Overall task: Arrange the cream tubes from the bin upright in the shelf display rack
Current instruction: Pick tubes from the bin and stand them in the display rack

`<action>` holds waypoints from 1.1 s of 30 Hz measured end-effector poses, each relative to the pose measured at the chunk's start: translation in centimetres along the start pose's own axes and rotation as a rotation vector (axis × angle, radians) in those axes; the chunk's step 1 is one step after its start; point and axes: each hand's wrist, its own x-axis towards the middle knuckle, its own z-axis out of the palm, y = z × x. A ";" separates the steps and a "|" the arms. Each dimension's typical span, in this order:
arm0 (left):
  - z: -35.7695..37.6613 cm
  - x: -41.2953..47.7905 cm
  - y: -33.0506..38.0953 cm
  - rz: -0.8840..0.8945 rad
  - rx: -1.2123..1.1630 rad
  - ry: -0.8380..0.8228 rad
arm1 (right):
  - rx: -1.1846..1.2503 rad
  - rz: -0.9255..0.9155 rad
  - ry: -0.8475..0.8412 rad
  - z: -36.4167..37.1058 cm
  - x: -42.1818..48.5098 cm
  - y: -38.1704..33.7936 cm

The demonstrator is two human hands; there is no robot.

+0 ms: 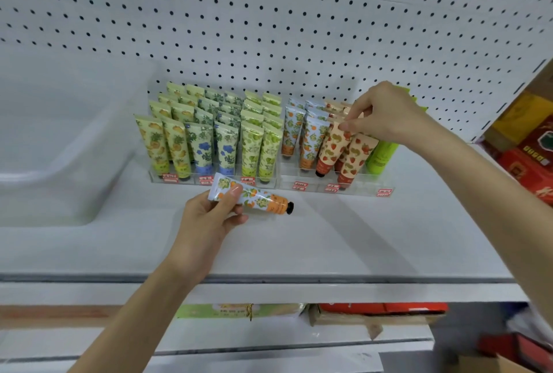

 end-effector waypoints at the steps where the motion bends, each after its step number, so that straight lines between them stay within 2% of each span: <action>1: 0.0 0.0 0.0 -0.006 -0.020 0.000 | -0.002 -0.002 -0.005 0.0 0.0 0.0; 21: 0.2 -0.1 0.0 -0.018 -0.014 -0.032 | -0.093 -0.027 -0.101 1.5 0.8 0.1; 33: 0.3 -0.2 -0.2 -0.007 0.127 -0.075 | -0.093 -0.044 -0.128 1.1 0.4 0.1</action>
